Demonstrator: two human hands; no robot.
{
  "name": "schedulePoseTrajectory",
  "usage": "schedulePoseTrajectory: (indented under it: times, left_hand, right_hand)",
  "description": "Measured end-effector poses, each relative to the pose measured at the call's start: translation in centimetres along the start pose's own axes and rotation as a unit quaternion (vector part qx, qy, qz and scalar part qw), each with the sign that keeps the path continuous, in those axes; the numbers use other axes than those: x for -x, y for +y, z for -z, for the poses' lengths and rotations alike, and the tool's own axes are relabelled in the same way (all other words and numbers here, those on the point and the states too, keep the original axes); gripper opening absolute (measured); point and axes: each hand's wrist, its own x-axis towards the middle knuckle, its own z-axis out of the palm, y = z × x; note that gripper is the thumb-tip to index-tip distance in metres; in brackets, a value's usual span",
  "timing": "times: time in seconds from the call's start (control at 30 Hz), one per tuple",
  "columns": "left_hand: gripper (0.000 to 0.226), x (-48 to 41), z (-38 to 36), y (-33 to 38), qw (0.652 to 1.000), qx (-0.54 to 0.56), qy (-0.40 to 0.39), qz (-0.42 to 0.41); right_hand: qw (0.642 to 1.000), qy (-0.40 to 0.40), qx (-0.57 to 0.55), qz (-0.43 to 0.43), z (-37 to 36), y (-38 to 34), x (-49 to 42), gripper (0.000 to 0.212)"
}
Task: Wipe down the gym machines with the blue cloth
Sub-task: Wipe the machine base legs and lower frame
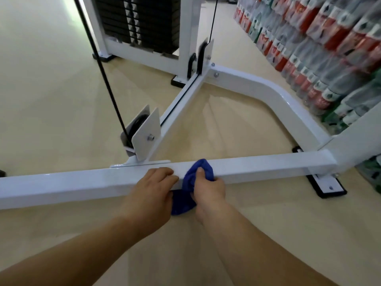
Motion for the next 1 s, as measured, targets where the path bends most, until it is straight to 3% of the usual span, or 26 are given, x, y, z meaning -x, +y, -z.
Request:
schedulePoseTrajectory:
  times: [0.17, 0.27, 0.47, 0.57, 0.7, 0.83, 1.0]
  left_hand:
    - [0.046, -1.2, 0.8, 2.2, 0.995, -0.014, -0.083, -0.043]
    - [0.049, -3.1, 1.0, 4.5, 0.992, -0.010, -0.118, -0.040]
    - [0.047, -9.1, -1.3, 9.9, 0.985, -0.047, -0.158, -0.040]
    - [0.043, -11.2, -3.2, 12.6, 0.984, -0.053, -0.168, -0.030]
    - [0.043, -12.6, -4.4, 15.3, 0.983, -0.062, -0.170, 0.020]
    - [0.057, -12.2, -4.4, 16.1, 0.980, -0.057, -0.181, 0.057]
    - [0.059, -11.1, -5.0, 18.3, 0.981, -0.089, -0.156, 0.076]
  right_hand:
    - [0.989, 0.121, -0.064, 0.055, 7.3, -4.8, -3.9, 0.036]
    - [0.990, 0.118, -0.064, 0.031, 10.5, -6.3, -6.3, 0.035]
    - [0.999, 0.032, 0.023, 0.009, 9.8, -4.9, -6.9, 0.046]
    - [0.992, 0.114, -0.004, 0.052, 14.6, -7.4, -9.8, 0.042]
    - [0.983, 0.164, 0.001, 0.086, 22.3, -10.8, -15.0, 0.036]
    - [0.986, 0.140, 0.034, 0.088, 24.7, -11.5, -15.1, 0.034]
    - [0.990, 0.053, 0.111, 0.072, 20.6, -9.9, -12.2, 0.040]
